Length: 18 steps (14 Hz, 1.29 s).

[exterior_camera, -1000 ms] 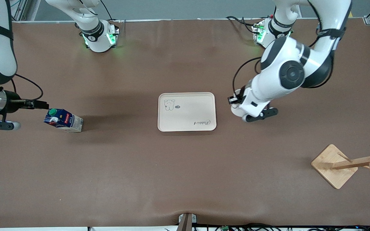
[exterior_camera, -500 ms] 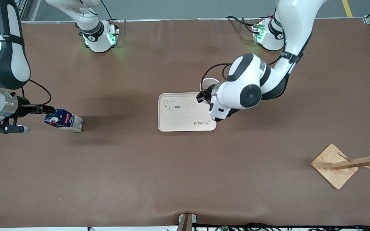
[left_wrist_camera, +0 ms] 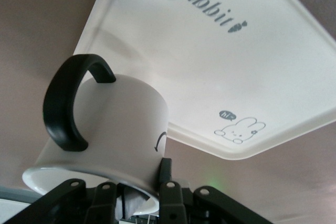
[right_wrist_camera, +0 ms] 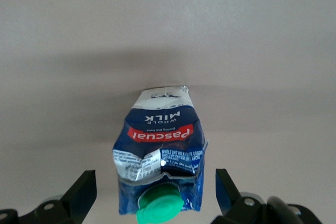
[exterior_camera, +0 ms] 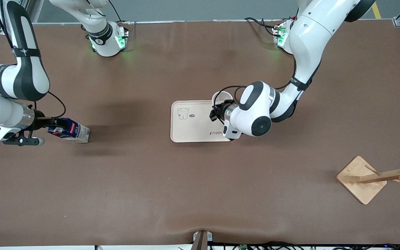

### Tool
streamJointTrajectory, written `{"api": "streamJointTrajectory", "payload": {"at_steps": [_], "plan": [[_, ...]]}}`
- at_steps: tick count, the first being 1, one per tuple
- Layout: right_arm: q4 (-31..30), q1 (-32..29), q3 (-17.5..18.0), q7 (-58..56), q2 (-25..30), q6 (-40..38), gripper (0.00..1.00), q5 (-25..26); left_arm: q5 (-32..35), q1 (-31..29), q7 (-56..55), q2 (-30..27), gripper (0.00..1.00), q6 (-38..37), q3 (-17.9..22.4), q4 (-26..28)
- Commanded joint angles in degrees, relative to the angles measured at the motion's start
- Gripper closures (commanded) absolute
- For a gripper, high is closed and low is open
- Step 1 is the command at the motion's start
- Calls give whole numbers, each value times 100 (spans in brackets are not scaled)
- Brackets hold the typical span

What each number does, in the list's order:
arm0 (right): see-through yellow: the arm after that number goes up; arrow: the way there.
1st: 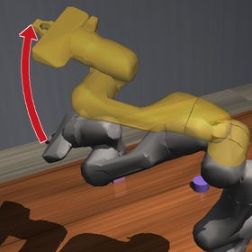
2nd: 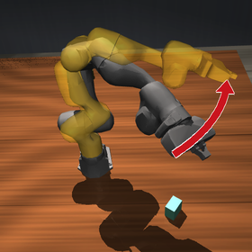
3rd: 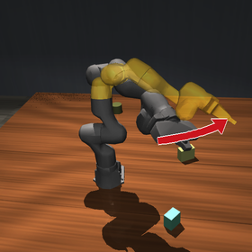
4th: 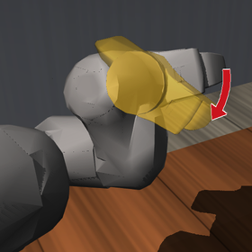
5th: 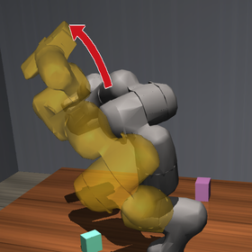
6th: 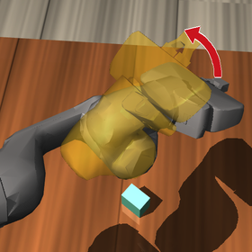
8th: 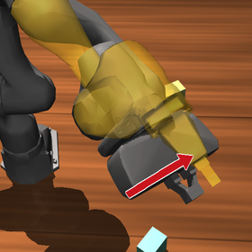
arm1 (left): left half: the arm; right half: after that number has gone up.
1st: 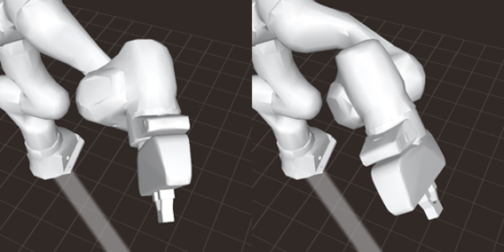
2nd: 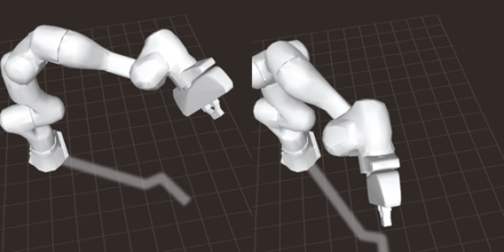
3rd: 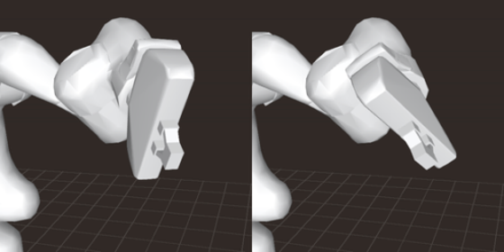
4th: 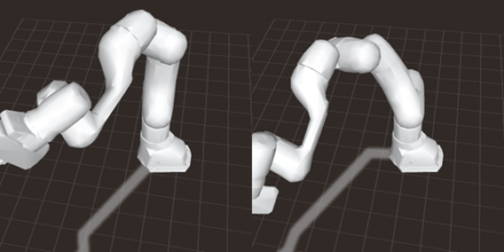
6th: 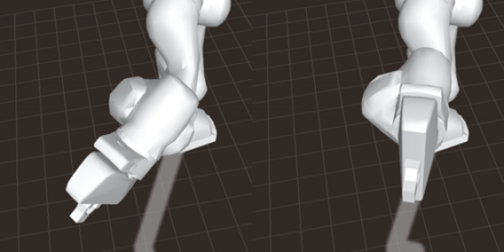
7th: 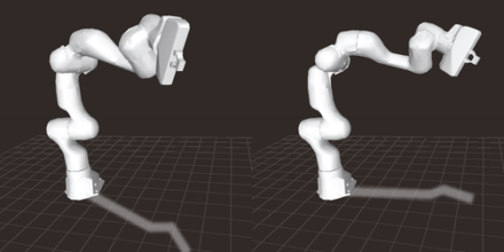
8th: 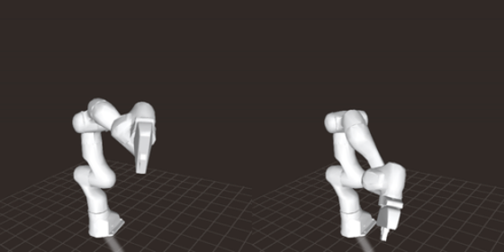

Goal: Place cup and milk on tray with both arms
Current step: 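Lower the mug onto the tray while the right gripper grasps the milk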

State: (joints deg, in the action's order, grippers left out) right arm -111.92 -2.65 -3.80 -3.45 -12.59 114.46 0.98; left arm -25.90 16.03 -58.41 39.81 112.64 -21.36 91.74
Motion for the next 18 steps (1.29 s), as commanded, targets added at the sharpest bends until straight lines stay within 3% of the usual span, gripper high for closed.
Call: {"api": "streamJointTrajectory", "payload": {"at_steps": [1, 6, 8, 9, 10, 11, 12, 13, 18], "plan": [[-268, -69, 55, 64, 90, 277, 0, 104, -73, 93, -136, 281, 100, 109, 62, -271], [-427, -95, 55, 55, -50, 718, 3, 104, -38, 137, -110, 396, 100, 109, 62, -271], [-427, -87, 55, 37, -33, 622, 54, 104, -29, 137, -110, 449, 79, 196, 71, -271], [-427, -87, 55, 37, -41, 570, 77, 104, -29, 137, -110, 466, 77, 258, 71, -271], [-427, -87, 55, 28, -50, 560, 99, 104, -29, 137, -92, 484, 67, 258, 71, -271], [-419, -95, 63, -6, -50, 517, 100, 104, -29, 128, -83, 484, 53, 258, 71, -271], [-375, -95, 63, -7, -42, 360, 100, 104, -29, 119, -66, 484, 14, 258, 71, -271], [-314, -95, 63, -15, -33, 184, 100, 104, -3, 119, -48, 432, 0, 258, 80, -288], [98, -60, 72, -16, 38, -667, 100, 95, 128, 49, -443, 20, 0, 12, 88, -920]]}}
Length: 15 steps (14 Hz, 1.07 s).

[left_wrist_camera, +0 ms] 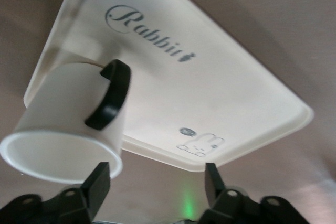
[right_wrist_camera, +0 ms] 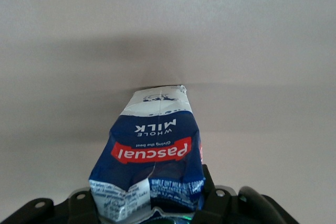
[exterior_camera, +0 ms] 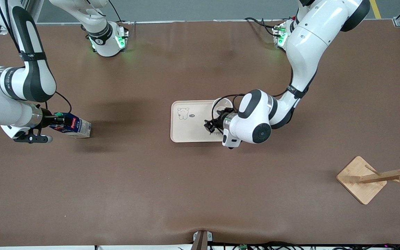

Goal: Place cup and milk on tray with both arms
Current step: 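Lower the mug onto the tray while the right gripper grasps the milk, then lift the milk toward the tray while the left gripper withdraws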

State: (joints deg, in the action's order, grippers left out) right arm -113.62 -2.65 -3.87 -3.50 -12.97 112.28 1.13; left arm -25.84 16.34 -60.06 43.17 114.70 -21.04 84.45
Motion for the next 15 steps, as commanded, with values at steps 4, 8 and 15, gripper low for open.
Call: {"api": "streamJointTrajectory", "payload": {"at_steps": [4, 8, 15], "plan": [[980, 255, 132, 59, 207, -1785, 100, 36, 1297, -226, -287, -1107, 0, -797, 48, -288], [1817, 1256, 123, 234, 207, -2764, 100, -34, 3204, -420, -138, -1705, 0, -1264, 65, -482], [2651, 2998, 123, 3001, -239, -2510, 100, -551, 3480, -1640, 784, -2426, 0, -1809, 39, -551]]}}
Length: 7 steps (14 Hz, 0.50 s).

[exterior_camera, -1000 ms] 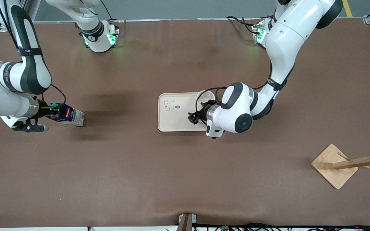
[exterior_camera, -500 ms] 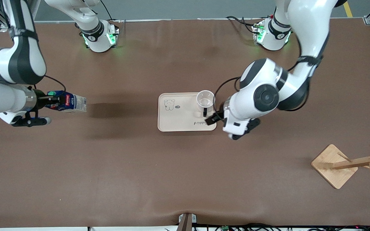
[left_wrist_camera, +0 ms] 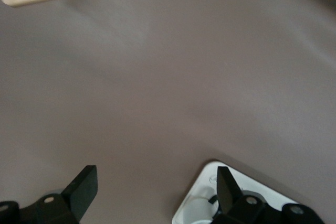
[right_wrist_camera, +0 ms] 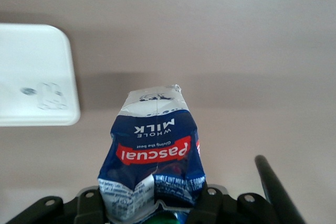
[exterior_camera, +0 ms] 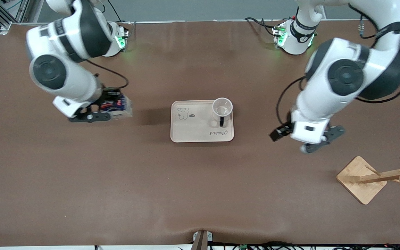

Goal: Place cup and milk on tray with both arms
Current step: 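Lift the milk toward the tray while the left gripper withdraws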

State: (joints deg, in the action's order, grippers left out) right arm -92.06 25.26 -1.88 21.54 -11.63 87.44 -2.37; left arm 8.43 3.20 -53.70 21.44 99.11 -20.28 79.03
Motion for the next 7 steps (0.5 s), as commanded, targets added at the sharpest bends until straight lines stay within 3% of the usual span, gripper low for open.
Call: {"api": "streamJointTrajectory", "payload": {"at_steps": [1, 4, 7], "plan": [[574, 373, -84, 735, -523, 123, 100, -429, 28, -512, 550, -333, 0, -391, -72, -106], [610, 874, -84, 1675, -858, 904, 100, -633, 36, -715, 2096, -631, 0, -988, -20, -133], [610, 1366, -93, 1907, -1297, 1555, 100, -607, 106, -970, 3030, -921, 0, -1209, -20, -133]]}}
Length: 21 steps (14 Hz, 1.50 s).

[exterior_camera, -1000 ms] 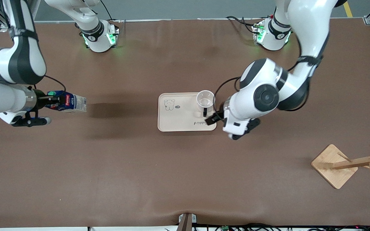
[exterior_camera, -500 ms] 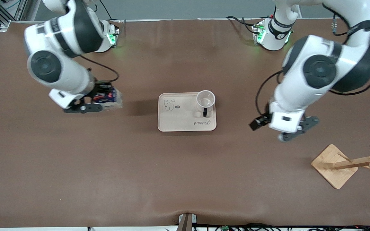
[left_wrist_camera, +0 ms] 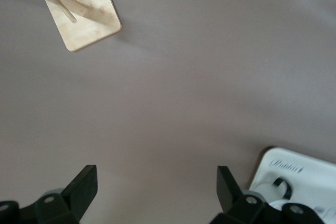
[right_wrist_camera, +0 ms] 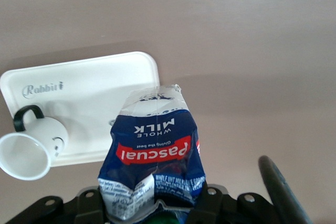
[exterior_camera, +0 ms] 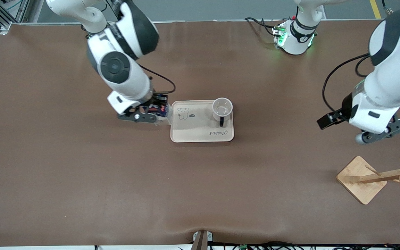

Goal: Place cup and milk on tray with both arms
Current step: 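Lift the milk toward the tray while the left gripper withdraws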

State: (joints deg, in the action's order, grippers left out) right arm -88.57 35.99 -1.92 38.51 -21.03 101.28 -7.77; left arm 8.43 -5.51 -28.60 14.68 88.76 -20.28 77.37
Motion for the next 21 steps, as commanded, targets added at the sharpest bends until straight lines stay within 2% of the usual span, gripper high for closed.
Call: {"api": "streamJointTrajectory", "payload": {"at_steps": [1, 4, 6, 9, 11, 13, 14, 15, 16, 17, 21], "plan": [[261, 338, -80, 210, -506, 277, 100, -84, 107, -109, 775, -402, 0, -244, -11, 33], [428, 514, -80, 122, -857, 472, 100, -84, 124, -179, 1531, -545, 0, -578, 24, 41], [490, 716, -89, 122, -1130, 550, 100, -32, 63, -467, 1979, -667, 0, -614, -20, 41], [516, 795, -80, 122, -1245, 753, 100, -40, 19, -513, 2691, -834, 0, -833, 94, 146], [516, 839, -89, 122, -1298, 771, 100, -23, 28, -251, 2728, -879, 0, -904, 330, 234], [516, 831, -89, 122, -1298, 771, 100, -23, 28, 196, 2728, -914, 0, -904, 778, 261], [516, 831, -89, 139, -1298, 771, 97, -14, 36, 356, 2720, -949, 0, -904, 980, 261], [516, 813, -89, 166, -1298, 771, 65, -23, 36, 383, 2833, -1027, 0, -904, 1025, 322], [516, 813, -98, 183, -1290, 762, 19, -14, -7, 384, 3043, -1167, 0, -878, 1026, 558], [525, 822, -98, 166, -1281, 762, 0, -5, -112, 384, 3027, -1299, 0, -834, 1026, 725], [534, 787, -98, 140, -1219, 709, 0, -14, -552, 322, 2352, -1660, 0, -790, 1096, 1051]]}}
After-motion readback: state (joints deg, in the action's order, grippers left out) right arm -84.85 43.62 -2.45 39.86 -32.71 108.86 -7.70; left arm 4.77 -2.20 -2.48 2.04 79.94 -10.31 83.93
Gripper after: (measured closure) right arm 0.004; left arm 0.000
